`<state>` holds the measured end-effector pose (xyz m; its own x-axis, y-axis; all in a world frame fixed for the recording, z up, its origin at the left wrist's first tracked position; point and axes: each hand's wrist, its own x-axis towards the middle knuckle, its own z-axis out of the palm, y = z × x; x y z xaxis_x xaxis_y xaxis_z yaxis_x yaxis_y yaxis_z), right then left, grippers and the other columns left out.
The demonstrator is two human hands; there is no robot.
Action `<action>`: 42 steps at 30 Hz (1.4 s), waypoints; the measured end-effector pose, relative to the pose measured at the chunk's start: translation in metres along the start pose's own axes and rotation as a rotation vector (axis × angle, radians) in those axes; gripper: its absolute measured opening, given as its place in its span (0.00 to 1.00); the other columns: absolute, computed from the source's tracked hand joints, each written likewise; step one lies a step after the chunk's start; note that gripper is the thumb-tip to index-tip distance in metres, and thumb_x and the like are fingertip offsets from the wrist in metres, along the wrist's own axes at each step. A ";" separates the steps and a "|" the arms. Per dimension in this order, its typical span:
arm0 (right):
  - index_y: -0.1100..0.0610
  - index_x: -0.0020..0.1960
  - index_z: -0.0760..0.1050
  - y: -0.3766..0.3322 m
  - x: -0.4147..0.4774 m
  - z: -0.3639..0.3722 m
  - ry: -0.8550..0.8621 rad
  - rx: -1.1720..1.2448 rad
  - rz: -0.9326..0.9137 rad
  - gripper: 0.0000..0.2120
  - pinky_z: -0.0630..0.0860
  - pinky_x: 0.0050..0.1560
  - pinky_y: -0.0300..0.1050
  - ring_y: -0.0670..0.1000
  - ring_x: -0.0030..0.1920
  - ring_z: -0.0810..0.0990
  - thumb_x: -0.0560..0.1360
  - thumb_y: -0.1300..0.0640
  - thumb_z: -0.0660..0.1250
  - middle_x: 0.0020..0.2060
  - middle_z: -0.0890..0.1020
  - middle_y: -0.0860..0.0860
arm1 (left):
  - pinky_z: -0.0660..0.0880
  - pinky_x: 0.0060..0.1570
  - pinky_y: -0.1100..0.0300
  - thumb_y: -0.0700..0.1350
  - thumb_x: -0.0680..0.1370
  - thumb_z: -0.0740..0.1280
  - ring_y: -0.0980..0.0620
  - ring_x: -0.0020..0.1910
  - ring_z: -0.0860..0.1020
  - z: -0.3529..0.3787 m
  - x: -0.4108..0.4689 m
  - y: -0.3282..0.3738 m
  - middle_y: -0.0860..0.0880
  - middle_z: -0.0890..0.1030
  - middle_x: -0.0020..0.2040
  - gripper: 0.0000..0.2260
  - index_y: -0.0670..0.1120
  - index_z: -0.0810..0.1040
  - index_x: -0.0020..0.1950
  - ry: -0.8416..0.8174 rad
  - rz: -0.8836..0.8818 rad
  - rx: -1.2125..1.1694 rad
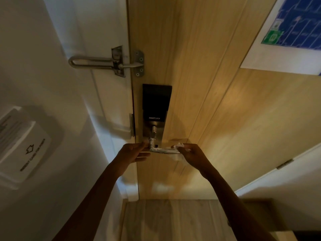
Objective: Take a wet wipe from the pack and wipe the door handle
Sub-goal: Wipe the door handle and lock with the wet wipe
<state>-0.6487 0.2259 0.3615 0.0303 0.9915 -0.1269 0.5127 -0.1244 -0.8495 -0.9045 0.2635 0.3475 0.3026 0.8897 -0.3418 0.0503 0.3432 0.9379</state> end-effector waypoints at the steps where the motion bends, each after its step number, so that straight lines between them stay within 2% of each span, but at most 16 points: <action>1: 0.44 0.49 0.83 -0.004 -0.002 -0.001 -0.012 0.061 0.025 0.09 0.76 0.51 0.44 0.48 0.49 0.81 0.76 0.44 0.65 0.45 0.84 0.48 | 0.82 0.47 0.62 0.56 0.78 0.65 0.49 0.53 0.85 0.000 0.000 0.000 0.45 0.86 0.54 0.20 0.43 0.82 0.60 -0.001 -0.003 -0.002; 3: 0.48 0.47 0.85 -0.006 -0.004 -0.006 -0.001 0.138 0.041 0.07 0.77 0.50 0.44 0.47 0.46 0.83 0.76 0.51 0.67 0.42 0.85 0.48 | 0.82 0.49 0.60 0.59 0.75 0.66 0.49 0.53 0.85 0.000 0.000 0.000 0.45 0.86 0.55 0.23 0.43 0.82 0.60 -0.006 -0.003 -0.001; 5: 0.50 0.45 0.85 -0.003 -0.005 -0.011 0.052 0.164 0.042 0.05 0.80 0.53 0.52 0.48 0.45 0.84 0.74 0.52 0.70 0.42 0.86 0.48 | 0.82 0.52 0.57 0.60 0.72 0.66 0.49 0.53 0.85 -0.001 0.000 -0.001 0.45 0.86 0.55 0.26 0.43 0.82 0.61 -0.012 -0.003 -0.002; 8: 0.50 0.41 0.85 0.001 -0.008 -0.021 0.219 0.112 0.004 0.01 0.82 0.47 0.57 0.48 0.43 0.85 0.69 0.54 0.74 0.39 0.86 0.48 | 0.81 0.54 0.55 0.58 0.75 0.65 0.48 0.53 0.85 -0.002 0.001 -0.002 0.45 0.86 0.56 0.23 0.43 0.82 0.61 -0.010 -0.007 -0.012; 10: 0.50 0.42 0.84 -0.006 -0.010 -0.030 0.291 0.071 -0.064 0.02 0.82 0.46 0.51 0.46 0.44 0.85 0.69 0.54 0.75 0.41 0.86 0.47 | 0.81 0.54 0.55 0.56 0.78 0.64 0.48 0.53 0.85 -0.002 0.002 -0.003 0.45 0.86 0.56 0.20 0.43 0.82 0.61 -0.009 -0.006 -0.010; 13: 0.51 0.49 0.82 -0.027 -0.015 -0.039 0.267 0.158 -0.172 0.08 0.80 0.47 0.39 0.42 0.49 0.82 0.71 0.61 0.73 0.49 0.84 0.44 | 0.82 0.51 0.58 0.56 0.78 0.65 0.48 0.53 0.85 -0.001 0.002 -0.003 0.46 0.86 0.55 0.19 0.43 0.82 0.60 -0.004 -0.007 -0.005; 15: 0.53 0.47 0.81 -0.034 -0.014 -0.034 0.330 0.152 -0.184 0.07 0.78 0.44 0.33 0.38 0.46 0.81 0.71 0.60 0.74 0.47 0.84 0.42 | 0.82 0.48 0.60 0.55 0.79 0.65 0.48 0.53 0.85 -0.001 0.001 -0.002 0.46 0.86 0.55 0.19 0.43 0.82 0.60 -0.002 -0.006 -0.005; 18: 0.52 0.43 0.82 -0.031 -0.012 -0.015 0.393 0.091 -0.108 0.04 0.77 0.42 0.34 0.38 0.42 0.81 0.69 0.55 0.76 0.42 0.84 0.42 | 0.82 0.46 0.62 0.55 0.79 0.64 0.49 0.52 0.86 0.000 -0.001 -0.002 0.46 0.86 0.55 0.18 0.43 0.82 0.60 -0.005 -0.003 -0.012; 21: 0.51 0.41 0.82 -0.020 -0.012 0.003 0.430 -0.109 -0.214 0.05 0.75 0.42 0.36 0.40 0.41 0.80 0.67 0.54 0.77 0.40 0.83 0.45 | 0.82 0.47 0.62 0.56 0.78 0.65 0.50 0.52 0.85 0.000 -0.002 -0.001 0.46 0.86 0.56 0.20 0.43 0.82 0.61 -0.011 0.000 -0.009; 24: 0.51 0.41 0.81 -0.011 -0.016 0.012 0.418 -0.182 -0.317 0.02 0.77 0.41 0.47 0.48 0.40 0.79 0.72 0.54 0.73 0.38 0.82 0.48 | 0.82 0.48 0.61 0.58 0.76 0.65 0.50 0.52 0.85 0.001 -0.003 -0.001 0.47 0.86 0.56 0.22 0.44 0.82 0.61 -0.013 0.009 0.016; 26: 0.49 0.44 0.81 -0.010 -0.019 0.011 0.373 -0.194 -0.353 0.02 0.77 0.39 0.48 0.48 0.40 0.79 0.75 0.53 0.70 0.40 0.83 0.49 | 0.82 0.46 0.63 0.58 0.77 0.65 0.51 0.52 0.86 0.000 -0.003 -0.001 0.47 0.86 0.56 0.21 0.44 0.82 0.61 -0.010 0.017 0.031; 30: 0.50 0.51 0.81 -0.013 -0.018 -0.004 0.275 -0.171 -0.377 0.06 0.78 0.39 0.36 0.44 0.42 0.81 0.75 0.56 0.70 0.46 0.82 0.44 | 0.82 0.47 0.62 0.56 0.79 0.64 0.50 0.52 0.85 -0.001 -0.002 -0.001 0.47 0.86 0.56 0.19 0.44 0.82 0.61 -0.001 0.005 0.027; 32: 0.52 0.51 0.80 -0.014 -0.017 -0.009 0.296 -0.068 -0.343 0.09 0.76 0.38 0.31 0.42 0.42 0.81 0.72 0.61 0.72 0.46 0.83 0.45 | 0.82 0.47 0.61 0.56 0.79 0.64 0.51 0.53 0.85 0.000 -0.001 -0.002 0.47 0.86 0.57 0.19 0.45 0.82 0.61 -0.005 0.006 0.032; 34: 0.54 0.51 0.78 -0.015 -0.014 -0.009 0.344 -0.006 -0.319 0.11 0.76 0.36 0.29 0.42 0.42 0.80 0.71 0.63 0.73 0.45 0.82 0.45 | 0.82 0.46 0.62 0.56 0.79 0.65 0.51 0.52 0.86 0.000 -0.002 -0.002 0.48 0.86 0.56 0.19 0.46 0.82 0.61 -0.004 0.004 0.022; 39: 0.52 0.47 0.79 -0.013 -0.018 0.008 0.383 -0.153 -0.345 0.02 0.77 0.38 0.34 0.42 0.39 0.80 0.75 0.54 0.69 0.40 0.82 0.45 | 0.82 0.46 0.61 0.55 0.79 0.65 0.50 0.52 0.86 0.001 -0.004 -0.001 0.47 0.86 0.56 0.19 0.44 0.82 0.61 0.001 0.005 0.010; 42: 0.47 0.46 0.80 -0.008 -0.020 0.006 0.321 -0.418 -0.372 0.08 0.75 0.44 0.40 0.44 0.43 0.78 0.78 0.48 0.63 0.40 0.81 0.42 | 0.82 0.47 0.60 0.55 0.79 0.65 0.50 0.52 0.86 0.002 -0.004 -0.001 0.47 0.86 0.57 0.19 0.44 0.82 0.61 0.004 0.003 0.006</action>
<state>-0.6589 0.2072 0.3672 0.0079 0.9361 0.3517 0.8273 0.1914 -0.5281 -0.9042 0.2591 0.3477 0.2989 0.8918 -0.3395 0.0552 0.3391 0.9391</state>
